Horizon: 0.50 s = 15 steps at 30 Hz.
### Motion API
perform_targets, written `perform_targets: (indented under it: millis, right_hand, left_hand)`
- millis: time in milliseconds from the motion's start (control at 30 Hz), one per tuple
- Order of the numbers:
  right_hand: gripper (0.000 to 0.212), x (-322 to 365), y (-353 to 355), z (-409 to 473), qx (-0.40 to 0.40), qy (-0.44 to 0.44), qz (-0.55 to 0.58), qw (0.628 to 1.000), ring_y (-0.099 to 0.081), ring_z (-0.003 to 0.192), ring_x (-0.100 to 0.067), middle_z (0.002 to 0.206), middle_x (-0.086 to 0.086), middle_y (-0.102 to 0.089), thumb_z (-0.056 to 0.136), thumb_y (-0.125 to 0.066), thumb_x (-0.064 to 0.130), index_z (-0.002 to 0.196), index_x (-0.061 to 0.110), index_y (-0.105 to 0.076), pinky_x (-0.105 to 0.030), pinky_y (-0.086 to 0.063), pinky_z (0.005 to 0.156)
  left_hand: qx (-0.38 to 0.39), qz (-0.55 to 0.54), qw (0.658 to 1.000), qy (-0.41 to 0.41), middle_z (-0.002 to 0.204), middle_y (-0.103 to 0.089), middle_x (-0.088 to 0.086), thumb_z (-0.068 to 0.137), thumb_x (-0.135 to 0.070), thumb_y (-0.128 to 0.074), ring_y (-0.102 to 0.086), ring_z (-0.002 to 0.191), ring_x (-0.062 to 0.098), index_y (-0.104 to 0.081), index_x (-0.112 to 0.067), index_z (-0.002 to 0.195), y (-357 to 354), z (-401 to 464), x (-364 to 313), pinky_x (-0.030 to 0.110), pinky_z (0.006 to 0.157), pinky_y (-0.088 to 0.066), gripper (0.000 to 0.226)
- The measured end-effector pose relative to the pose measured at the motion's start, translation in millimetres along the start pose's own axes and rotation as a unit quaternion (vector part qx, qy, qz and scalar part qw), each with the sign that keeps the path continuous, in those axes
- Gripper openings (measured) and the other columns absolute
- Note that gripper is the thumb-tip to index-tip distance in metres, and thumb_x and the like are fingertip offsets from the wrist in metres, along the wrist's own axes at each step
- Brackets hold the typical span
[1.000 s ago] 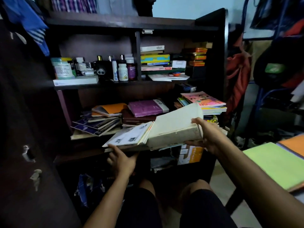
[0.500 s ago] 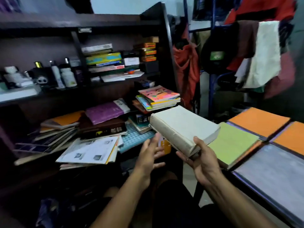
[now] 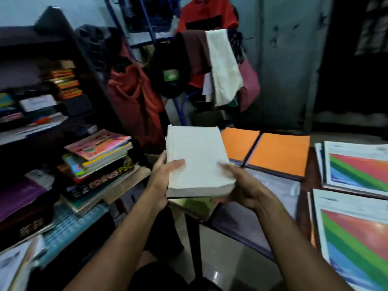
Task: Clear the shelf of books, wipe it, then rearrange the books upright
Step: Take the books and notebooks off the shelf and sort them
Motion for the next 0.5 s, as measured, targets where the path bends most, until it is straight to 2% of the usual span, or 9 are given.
perform_targets:
  millis: [67,133,200,233,267,300,333,400,500]
  right_hand:
    - [0.033,-3,12,3,-0.059,-0.001,-0.041,0.997,-0.071,0.076,-0.023,0.091,-0.006,-0.074,0.092,-0.069,0.026,0.121,0.01,-0.063,-0.049,-0.061,0.061]
    - [0.034,3,27,4,-0.099,0.017,-0.014,0.995,-0.071,0.08,-0.027,0.095,-0.009,-0.073,0.091,-0.073,0.024,0.119,0.008,-0.062,-0.048,-0.062,0.058]
    - [0.033,16,36,8,-0.125,0.053,-0.006,0.991,-0.072,0.075,-0.025,0.095,-0.009,-0.075,0.09,-0.074,0.024,0.116,0.007,-0.063,-0.043,-0.06,0.053]
    - [0.032,24,38,12,-0.137,0.071,0.001,0.988,-0.072,0.072,-0.024,0.094,-0.009,-0.075,0.089,-0.075,0.023,0.114,0.006,-0.064,-0.042,-0.059,0.052]
    - [0.03,34,43,23,-0.148,0.083,0.014,0.985,-0.072,0.071,-0.024,0.093,-0.009,-0.075,0.089,-0.076,0.023,0.111,0.006,-0.065,-0.043,-0.06,0.052]
    - [0.029,46,44,34,-0.156,0.089,0.028,0.983,-0.072,0.071,-0.026,0.092,-0.009,-0.075,0.088,-0.077,0.023,0.108,0.006,-0.066,-0.045,-0.061,0.053]
    - [0.03,59,48,49,-0.162,0.087,0.039,0.982,-0.071,0.073,-0.028,0.094,-0.01,-0.074,0.088,-0.077,0.025,0.108,0.006,-0.066,-0.046,-0.061,0.054]
    - [0.033,85,55,81,-0.176,0.079,0.055,0.98,-0.07,0.076,-0.031,0.099,-0.013,-0.073,0.087,-0.078,0.027,0.11,0.006,-0.064,-0.046,-0.061,0.053]
    - [0.037,103,66,111,-0.207,0.076,0.024,0.975,-0.068,0.092,-0.033,0.119,-0.017,-0.067,0.087,-0.079,0.028,0.113,0.008,-0.061,-0.048,-0.061,0.056]
  left_hand:
    - [0.018,0.031,0.998,0.044,0.124,-0.07,0.014,0.09,-0.037,-0.069,-0.068,0.111,0.036,-0.061,-0.015,0.134,-14,11,17,0.045,0.093,-0.055,0.049]
    - [0.013,0.072,0.993,0.096,0.122,-0.071,0.012,0.095,-0.059,-0.049,-0.068,0.11,0.033,-0.068,-0.016,0.126,-19,18,40,0.043,0.098,-0.051,0.056]
    - [-0.015,0.26,0.965,0.035,0.125,-0.069,0.01,0.101,-0.062,-0.032,-0.065,0.113,0.029,-0.07,-0.014,0.12,-9,25,62,0.035,0.097,-0.046,0.064]
    - [-0.004,0.402,0.915,-0.024,0.129,-0.066,0.009,0.099,-0.061,-0.024,-0.061,0.118,0.029,-0.069,-0.013,0.121,-6,24,73,0.032,0.096,-0.042,0.07]
    - [0.029,0.529,0.845,-0.081,0.133,-0.064,0.007,0.094,-0.062,-0.017,-0.057,0.124,0.029,-0.068,-0.014,0.124,-6,25,85,0.031,0.098,-0.039,0.076]
    - [0.059,0.605,0.787,-0.107,0.139,-0.061,0.004,0.09,-0.063,-0.014,-0.055,0.127,0.028,-0.067,-0.018,0.128,-3,30,99,0.032,0.101,-0.039,0.079]
    - [0.069,0.643,0.755,-0.111,0.143,-0.058,0.0,0.087,-0.063,-0.015,-0.053,0.128,0.027,-0.065,-0.022,0.131,2,35,109,0.034,0.103,-0.039,0.079]
    - [0.056,0.657,0.744,-0.106,0.145,-0.056,-0.003,0.088,-0.06,-0.023,-0.053,0.127,0.027,-0.063,-0.025,0.134,5,44,117,0.036,0.103,-0.042,0.071]
    - [0.057,0.652,0.748,-0.11,0.153,-0.047,-0.008,0.103,-0.044,-0.04,-0.043,0.139,0.022,-0.056,-0.028,0.142,3,41,115,0.033,0.108,-0.036,0.046]
Point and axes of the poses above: each hand's wrist, its own z-axis towards the middle knuckle, its own y-axis out of the back of the hand, x = y × z, the point moved 4 cm from there along z, towards the middle knuckle
